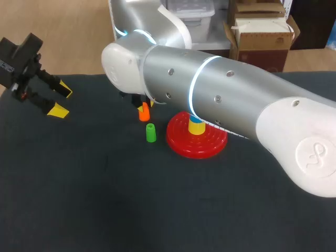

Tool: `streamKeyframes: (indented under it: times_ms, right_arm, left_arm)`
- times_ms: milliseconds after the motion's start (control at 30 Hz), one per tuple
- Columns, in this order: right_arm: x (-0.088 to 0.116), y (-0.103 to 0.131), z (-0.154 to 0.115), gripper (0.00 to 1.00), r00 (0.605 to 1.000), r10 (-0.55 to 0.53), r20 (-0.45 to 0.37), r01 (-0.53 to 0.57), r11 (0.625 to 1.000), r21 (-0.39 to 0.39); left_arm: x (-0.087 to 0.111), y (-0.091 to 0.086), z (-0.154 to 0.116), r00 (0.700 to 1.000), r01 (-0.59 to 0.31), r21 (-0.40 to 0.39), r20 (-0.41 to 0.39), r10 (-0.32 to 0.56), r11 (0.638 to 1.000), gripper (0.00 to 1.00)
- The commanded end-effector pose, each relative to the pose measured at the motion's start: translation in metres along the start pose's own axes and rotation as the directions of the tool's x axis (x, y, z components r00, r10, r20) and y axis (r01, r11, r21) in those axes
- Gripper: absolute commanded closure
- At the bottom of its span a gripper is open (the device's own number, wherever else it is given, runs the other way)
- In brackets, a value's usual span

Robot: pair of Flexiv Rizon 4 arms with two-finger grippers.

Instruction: Pick up and stack the cylinders on the red base in this order: pink,purple,orange,green

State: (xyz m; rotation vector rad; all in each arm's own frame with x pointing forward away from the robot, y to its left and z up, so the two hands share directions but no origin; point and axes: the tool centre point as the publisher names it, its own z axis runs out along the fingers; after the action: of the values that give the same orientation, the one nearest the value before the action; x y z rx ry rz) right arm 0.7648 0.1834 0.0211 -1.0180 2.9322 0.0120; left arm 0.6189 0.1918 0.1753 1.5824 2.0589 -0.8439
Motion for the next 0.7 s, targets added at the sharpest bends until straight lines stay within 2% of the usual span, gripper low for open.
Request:
streamKeyframes:
  times_ms: [33, 300, 467, 533, 600, 700]
  right_arm:
    - [-0.009, -0.002, 0.001, 1.00, 0.999, -0.002, -0.045, 0.002, 1.000, -0.004]
    - [-0.012, -0.003, -0.007, 1.00, 1.000, -0.005, -0.029, 0.005, 1.000, 0.000]
    - [-0.013, -0.003, -0.022, 1.00, 1.000, -0.021, -0.002, 0.021, 1.000, 0.007]
    - [-0.013, -0.004, -0.031, 1.00, 1.000, -0.026, 0.013, 0.026, 0.999, 0.019]
    - [-0.012, -0.004, -0.042, 1.00, 0.998, -0.048, 0.026, 0.048, 0.999, -0.008]
    - [-0.011, -0.007, -0.064, 1.00, 0.995, -0.066, 0.078, 0.067, 0.998, -0.001]
  left_arm:
    - [0.001, 0.000, 0.000, 1.000, -0.001, -0.001, 0.001, 0.001, 1.000, 0.00]
    - [0.001, 0.000, 0.000, 1.000, -0.001, -0.001, 0.001, 0.001, 1.000, 0.00]
    - [0.001, 0.000, 0.000, 1.000, -0.001, -0.001, 0.001, 0.001, 1.000, 0.00]
    - [0.001, 0.000, 0.000, 1.000, -0.001, -0.001, 0.001, 0.001, 1.000, 0.00]
    - [0.001, 0.000, 0.000, 1.000, -0.001, -0.001, 0.001, 0.001, 1.000, 0.00]
    - [0.001, 0.000, 0.000, 1.000, -0.001, -0.001, 0.001, 0.001, 1.000, 0.00]
